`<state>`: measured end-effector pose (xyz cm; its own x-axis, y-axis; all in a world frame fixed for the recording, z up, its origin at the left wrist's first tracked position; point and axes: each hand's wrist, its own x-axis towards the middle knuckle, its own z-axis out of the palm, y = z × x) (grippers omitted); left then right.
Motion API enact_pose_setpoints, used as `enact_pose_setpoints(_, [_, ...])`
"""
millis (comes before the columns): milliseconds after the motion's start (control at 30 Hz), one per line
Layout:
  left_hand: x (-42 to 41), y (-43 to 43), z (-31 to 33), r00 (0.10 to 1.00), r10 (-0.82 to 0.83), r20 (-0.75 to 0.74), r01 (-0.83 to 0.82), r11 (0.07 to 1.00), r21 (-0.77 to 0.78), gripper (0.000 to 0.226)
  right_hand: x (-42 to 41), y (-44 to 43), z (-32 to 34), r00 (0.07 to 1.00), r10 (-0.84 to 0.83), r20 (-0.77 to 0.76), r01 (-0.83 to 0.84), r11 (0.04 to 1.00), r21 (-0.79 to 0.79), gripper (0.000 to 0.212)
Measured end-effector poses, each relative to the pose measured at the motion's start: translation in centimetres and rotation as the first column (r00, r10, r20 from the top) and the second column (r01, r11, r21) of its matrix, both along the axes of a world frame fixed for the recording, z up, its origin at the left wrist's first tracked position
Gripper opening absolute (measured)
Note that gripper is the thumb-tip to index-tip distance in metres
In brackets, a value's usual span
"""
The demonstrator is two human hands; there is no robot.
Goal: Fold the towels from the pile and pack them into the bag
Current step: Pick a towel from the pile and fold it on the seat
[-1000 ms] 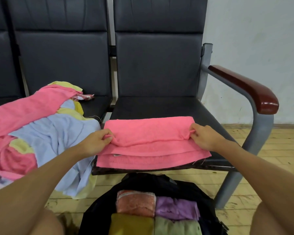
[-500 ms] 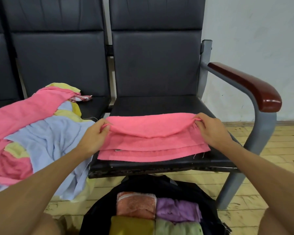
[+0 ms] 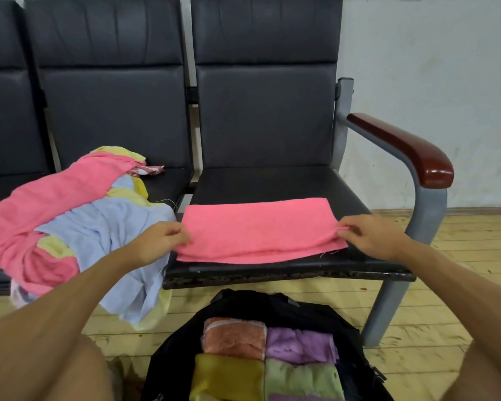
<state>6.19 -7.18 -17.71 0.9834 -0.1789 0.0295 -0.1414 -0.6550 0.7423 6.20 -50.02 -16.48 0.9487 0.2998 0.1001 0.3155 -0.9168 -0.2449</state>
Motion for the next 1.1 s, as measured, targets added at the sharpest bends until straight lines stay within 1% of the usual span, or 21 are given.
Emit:
enact_pose_setpoints(33, [0.1, -0.1, -0.2, 1.0, 0.018, -0.016, -0.018, 0.999, 0.034, 0.026, 0.1, 0.0, 0.0, 0.998, -0.013, -0.069, 0.011, 1.0, -0.029, 0.025])
enact_pose_setpoints(67, [0.4, -0.2, -0.2, 0.999, 0.051, -0.002, -0.051, 0.997, 0.066, 0.025, 0.3, 0.1, -0.1, 0.992, -0.044, -0.117, 0.039, 0.998, -0.044, 0.031])
enact_pose_setpoints(133, [0.9, -0.3, -0.6, 0.987, 0.134, 0.084, -0.145, 0.98, 0.14, 0.018, 0.9, 0.3, -0.3, 0.983, -0.115, -0.14, 0.117, 0.993, 0.001, 0.044])
enact_pose_setpoints(167, [1.3, -0.4, -0.7, 0.977, 0.169, 0.126, -0.189, 0.968, 0.163, 0.014, 1.3, 0.6, -0.5, 0.979, -0.155, -0.13, 0.16, 0.987, 0.031, 0.044])
enact_pose_setpoints(200, [1.7, -0.5, -1.0, 0.968, 0.207, 0.139, -0.229, 0.958, 0.171, 0.012, 1.7, 0.9, -0.6, 0.974, -0.193, -0.118, 0.199, 0.979, 0.047, 0.037])
enact_pose_setpoints(267, [2.5, -0.8, -1.6, 0.954, 0.297, 0.047, -0.301, 0.938, 0.172, 0.01, 2.5, 1.8, -0.8, 0.958, -0.267, -0.108, 0.273, 0.96, 0.053, 0.02])
enact_pose_setpoints(333, [3.1, -1.0, -2.0, 0.925, 0.362, -0.116, -0.336, 0.921, 0.198, 0.027, 3.4, 2.6, -1.2, 0.925, -0.355, -0.139, 0.366, 0.928, 0.068, 0.011])
enact_pose_setpoints(367, [3.3, -1.1, -2.0, 0.906, 0.38, -0.188, -0.342, 0.917, 0.206, 0.032, 3.9, 3.0, -1.4, 0.902, -0.398, -0.168, 0.415, 0.906, 0.085, 0.011])
enact_pose_setpoints(433, [3.9, -1.2, -2.2, 0.881, 0.389, -0.27, -0.353, 0.919, 0.174, 0.041, 4.7, 3.6, -1.8, 0.854, -0.466, -0.23, 0.501, 0.855, 0.131, 0.019])
enact_pose_setpoints(533, [4.2, -1.7, -2.1, 0.879, 0.385, -0.283, -0.358, 0.923, 0.144, 0.042, 5.1, 4.5, -1.8, 0.813, -0.506, -0.288, 0.56, 0.814, 0.153, 0.021])
enact_pose_setpoints(600, [4.1, -2.0, -1.8, 0.876, 0.393, -0.28, -0.387, 0.919, 0.079, 0.04, 5.1, 5.0, -1.5, 0.798, -0.502, -0.333, 0.576, 0.798, 0.178, 0.021])
enact_pose_setpoints(667, [3.7, -2.0, -1.0, 0.848, 0.406, -0.34, -0.451, 0.89, -0.064, 0.035, 5.0, 5.5, -1.0, 0.778, -0.475, -0.411, 0.589, 0.78, 0.212, 0.023])
enact_pose_setpoints(733, [3.0, -1.8, 0.1, 0.792, 0.392, -0.469, -0.544, 0.801, -0.25, 0.032, 4.9, 5.9, -0.7, 0.759, -0.421, -0.497, 0.594, 0.76, 0.262, 0.031])
enact_pose_setpoints(800, [2.1, -1.4, 1.3, 0.747, 0.351, -0.565, -0.615, 0.687, -0.387, 0.035, 4.6, 6.2, -0.4, 0.741, -0.339, -0.579, 0.596, 0.73, 0.335, 0.04])
enact_pose_setpoints(867, [1.4, -1.7, 2.6, 0.743, 0.308, -0.594, -0.631, 0.617, -0.47, 0.028, 4.1, 6.4, -0.2, 0.71, -0.237, -0.664, 0.585, 0.723, 0.367, 0.042])
enact_pose_setpoints(900, [1.1, -2.0, 3.4, 0.76, 0.292, -0.581, -0.619, 0.598, -0.509, 0.021, 3.9, 6.6, -0.1, 0.692, -0.19, -0.697, 0.572, 0.733, 0.368, 0.042])
enact_pose_setpoints(933, [0.8, -2.4, 4.1, 0.783, 0.282, -0.554, -0.598, 0.586, -0.547, 0.015, 3.7, 6.8, -0.2, 0.678, -0.158, -0.718, 0.561, 0.742, 0.366, 0.041])
enact_pose_setpoints(1000, [0.5, -3.4, 5.6, 0.821, 0.256, -0.51, -0.553, 0.577, -0.601, 0.014, 3.4, 7.3, -0.3, 0.67, -0.139, -0.729, 0.558, 0.741, 0.372, 0.041])
enact_pose_setpoints(1033, [0.4, -4.2, 6.2, 0.833, 0.243, -0.497, -0.534, 0.591, -0.605, 0.014, 3.3, 7.5, -0.3, 0.679, -0.141, -0.721, 0.56, 0.734, 0.384, 0.04])
enact_pose_setpoints(1100, [0.6, -5.8, 7.0, 0.849, 0.236, -0.472, -0.498, 0.655, -0.569, 0.011, 3.1, 7.8, -0.3, 0.701, -0.142, -0.699, 0.559, 0.717, 0.416, 0.038])
